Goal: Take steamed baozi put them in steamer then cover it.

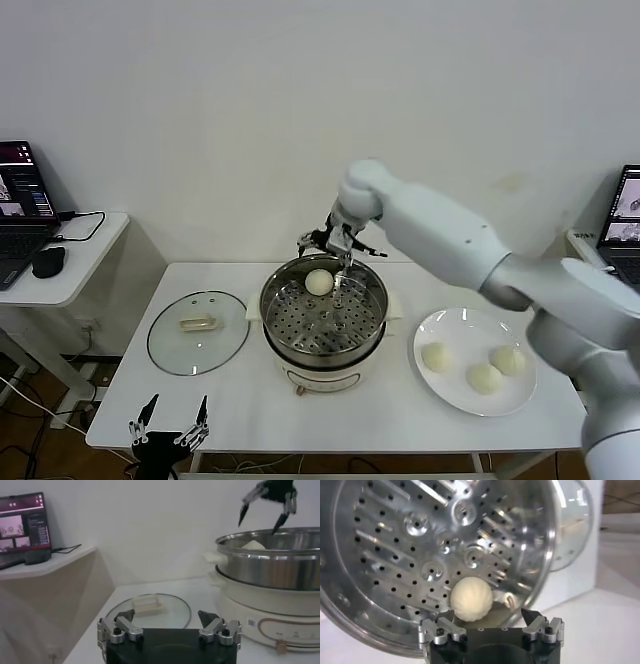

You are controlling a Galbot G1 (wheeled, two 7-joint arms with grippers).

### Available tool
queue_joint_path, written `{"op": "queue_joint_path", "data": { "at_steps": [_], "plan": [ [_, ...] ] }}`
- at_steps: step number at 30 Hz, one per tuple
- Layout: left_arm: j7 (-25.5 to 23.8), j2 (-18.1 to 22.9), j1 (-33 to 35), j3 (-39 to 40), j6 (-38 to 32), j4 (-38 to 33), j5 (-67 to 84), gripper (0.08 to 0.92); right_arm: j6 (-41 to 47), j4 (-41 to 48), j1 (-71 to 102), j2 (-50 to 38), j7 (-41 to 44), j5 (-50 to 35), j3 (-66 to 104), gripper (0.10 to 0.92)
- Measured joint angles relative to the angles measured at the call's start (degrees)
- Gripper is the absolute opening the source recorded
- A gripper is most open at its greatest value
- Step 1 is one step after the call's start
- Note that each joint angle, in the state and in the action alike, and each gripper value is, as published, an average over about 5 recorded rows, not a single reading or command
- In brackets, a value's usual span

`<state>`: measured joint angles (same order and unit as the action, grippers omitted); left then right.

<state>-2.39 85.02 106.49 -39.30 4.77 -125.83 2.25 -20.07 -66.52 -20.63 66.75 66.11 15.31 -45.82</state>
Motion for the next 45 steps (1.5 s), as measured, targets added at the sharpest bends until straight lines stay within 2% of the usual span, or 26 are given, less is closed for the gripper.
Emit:
{"op": "queue_joint_path", "data": {
  "at_steps": [9,19,30,38,45],
  "plan": [
    [-0.2,-1.2,-0.2,1.4,0.5,-1.0,-0.1,0.823,20.4,-10.4,-3.4,-14.3,2.8,-12.4,-0.3,0.823],
    [-0.4,-1.8,0.3,3.4,0.9,-1.5,-0.4,0.823,37.0,-15.6,-1.2,-27.6,6.5,-14.9,0.4,0.823],
    [-0.2,-1.0,1.1,4.0,1.1,-1.9,-0.9,0.823,43.6,-16.3,12.0,-32.8,6.7,-11.1,7.7,0.823],
    [-0.1,-0.1,0.7,4.5,1.1,-1.9,-1.7,0.823,44.8,-14.9,21.5,-31.7,5.4,-8.8,11.4,0.823],
    [0.0,-0.2,1.0,4.1,1.0,-1.3,-1.8,0.823,42.4,-12.0,26.9,-28.9,2.9,-7.2,13.2,0.823]
  ]
}}
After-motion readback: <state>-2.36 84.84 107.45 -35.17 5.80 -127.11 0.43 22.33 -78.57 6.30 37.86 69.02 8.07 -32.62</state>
